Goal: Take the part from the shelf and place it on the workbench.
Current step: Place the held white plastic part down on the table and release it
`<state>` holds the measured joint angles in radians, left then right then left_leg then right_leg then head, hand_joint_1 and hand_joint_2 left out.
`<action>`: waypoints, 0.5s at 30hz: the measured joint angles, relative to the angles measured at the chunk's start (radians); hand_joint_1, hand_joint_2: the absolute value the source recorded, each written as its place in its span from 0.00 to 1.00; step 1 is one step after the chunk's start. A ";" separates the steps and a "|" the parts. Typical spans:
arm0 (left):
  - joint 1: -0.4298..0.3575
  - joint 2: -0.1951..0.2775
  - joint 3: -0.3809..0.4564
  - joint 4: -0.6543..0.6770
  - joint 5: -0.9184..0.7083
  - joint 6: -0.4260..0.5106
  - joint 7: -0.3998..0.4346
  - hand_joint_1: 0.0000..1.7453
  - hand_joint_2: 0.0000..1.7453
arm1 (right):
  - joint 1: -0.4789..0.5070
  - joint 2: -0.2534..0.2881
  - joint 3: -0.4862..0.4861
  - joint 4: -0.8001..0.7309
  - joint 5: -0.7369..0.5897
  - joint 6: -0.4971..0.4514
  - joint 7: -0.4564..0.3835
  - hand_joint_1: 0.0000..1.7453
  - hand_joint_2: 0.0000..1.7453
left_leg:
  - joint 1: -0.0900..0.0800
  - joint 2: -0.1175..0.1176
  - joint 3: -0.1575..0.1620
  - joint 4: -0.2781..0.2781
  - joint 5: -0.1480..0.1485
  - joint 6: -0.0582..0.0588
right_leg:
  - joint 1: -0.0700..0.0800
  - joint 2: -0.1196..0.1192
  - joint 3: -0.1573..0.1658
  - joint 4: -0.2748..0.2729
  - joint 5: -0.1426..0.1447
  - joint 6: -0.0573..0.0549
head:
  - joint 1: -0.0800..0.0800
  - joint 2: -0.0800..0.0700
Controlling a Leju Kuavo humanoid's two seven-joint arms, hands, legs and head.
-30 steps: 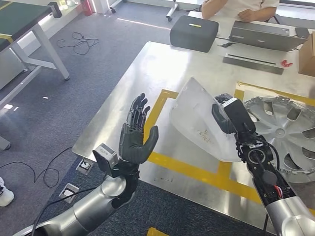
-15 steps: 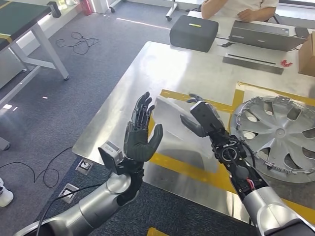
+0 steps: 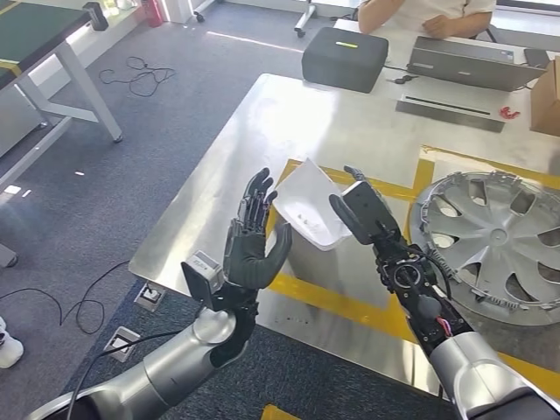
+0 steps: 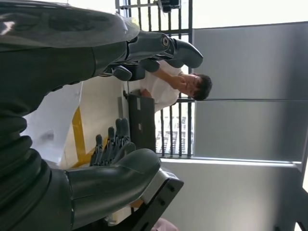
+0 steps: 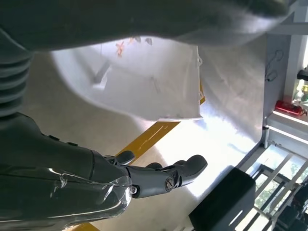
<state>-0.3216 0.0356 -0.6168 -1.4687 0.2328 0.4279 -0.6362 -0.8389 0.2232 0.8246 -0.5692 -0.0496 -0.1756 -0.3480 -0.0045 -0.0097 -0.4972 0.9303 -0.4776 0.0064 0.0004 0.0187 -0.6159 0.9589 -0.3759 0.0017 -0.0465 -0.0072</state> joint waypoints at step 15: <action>0.022 0.019 0.000 0.005 -0.005 0.043 0.002 0.00 0.00 | 0.084 -0.099 -0.064 -0.132 -0.151 -0.065 -0.075 0.00 0.00 | 0.000 0.000 0.001 0.000 0.000 0.000 | 0.000 0.000 0.001 -0.001 0.001 0.001 | 0.000 0.000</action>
<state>-0.2997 0.0546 -0.6168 -1.4639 0.2281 0.4707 -0.6339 -0.7553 0.1247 0.7604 -0.7007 -0.2010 -0.2401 -0.4232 -0.0045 -0.0094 -0.4965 0.9303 -0.4776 0.0065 0.0004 0.0192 -0.6147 0.9583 -0.3751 0.0028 -0.0466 -0.0072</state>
